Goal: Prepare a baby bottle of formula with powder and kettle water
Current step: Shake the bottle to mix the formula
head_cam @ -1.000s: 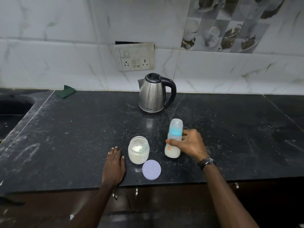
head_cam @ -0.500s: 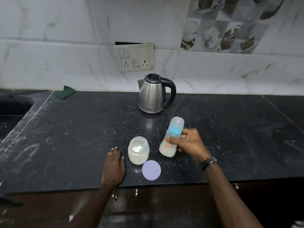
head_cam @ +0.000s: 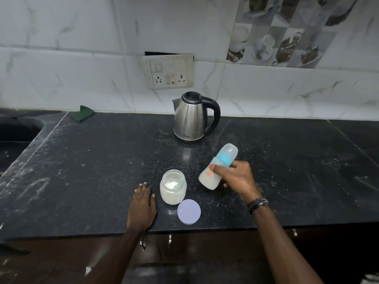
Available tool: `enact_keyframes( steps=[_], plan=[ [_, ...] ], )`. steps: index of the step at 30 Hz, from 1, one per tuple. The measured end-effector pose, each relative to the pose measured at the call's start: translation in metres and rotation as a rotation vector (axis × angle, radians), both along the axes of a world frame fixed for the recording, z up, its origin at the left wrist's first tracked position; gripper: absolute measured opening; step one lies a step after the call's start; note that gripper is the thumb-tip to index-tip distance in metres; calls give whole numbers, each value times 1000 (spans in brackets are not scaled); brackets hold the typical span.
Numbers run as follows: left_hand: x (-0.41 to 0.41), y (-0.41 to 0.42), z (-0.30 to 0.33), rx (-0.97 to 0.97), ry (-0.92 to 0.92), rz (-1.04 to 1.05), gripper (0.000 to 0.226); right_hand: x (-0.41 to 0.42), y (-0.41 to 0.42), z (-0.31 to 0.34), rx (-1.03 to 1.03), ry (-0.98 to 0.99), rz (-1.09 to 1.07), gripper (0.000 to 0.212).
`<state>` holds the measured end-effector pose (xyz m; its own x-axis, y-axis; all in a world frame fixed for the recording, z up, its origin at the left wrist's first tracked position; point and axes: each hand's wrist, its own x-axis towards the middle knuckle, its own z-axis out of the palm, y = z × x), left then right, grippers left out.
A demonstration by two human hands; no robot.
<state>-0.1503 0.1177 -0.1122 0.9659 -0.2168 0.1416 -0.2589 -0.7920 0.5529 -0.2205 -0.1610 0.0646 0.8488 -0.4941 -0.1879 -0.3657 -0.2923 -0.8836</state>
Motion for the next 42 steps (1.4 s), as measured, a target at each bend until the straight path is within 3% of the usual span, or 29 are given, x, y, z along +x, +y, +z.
enact_keyframes(
  steps=[4,7,11,13,16,20,24,27,30,34,38,42],
  plan=[
    [1,2,-1,-6,-14,-4,37,-1,3,1,30,29,83,30],
    [0,0,0,-7,0,-3,46,2,0,1,50,-22,-27,29],
    [-1,2,1,-11,-21,-1,50,0,3,1,74,6,55,29],
    [-1,0,1,-4,-11,-1,51,2,1,-1,102,-26,-23,30],
    [-2,1,0,0,-9,2,51,0,0,-2,72,19,20,38],
    [0,0,-1,6,-6,-5,50,0,-1,-3,135,-36,-20,31],
    [1,2,-2,-3,-12,-3,41,-3,-1,-5,142,13,90,35],
    [0,1,-1,14,-5,-6,45,-1,-1,0,224,-66,-17,29],
    [-2,2,0,17,-6,3,50,1,-2,0,125,-18,17,29],
    [-2,0,1,22,0,-1,52,2,-1,-4,255,-79,-58,31],
    [0,2,0,18,-8,5,52,0,-1,-6,198,-5,43,28],
    [-1,0,-1,23,5,1,49,1,-3,-5,263,-58,-72,28]
  ],
)
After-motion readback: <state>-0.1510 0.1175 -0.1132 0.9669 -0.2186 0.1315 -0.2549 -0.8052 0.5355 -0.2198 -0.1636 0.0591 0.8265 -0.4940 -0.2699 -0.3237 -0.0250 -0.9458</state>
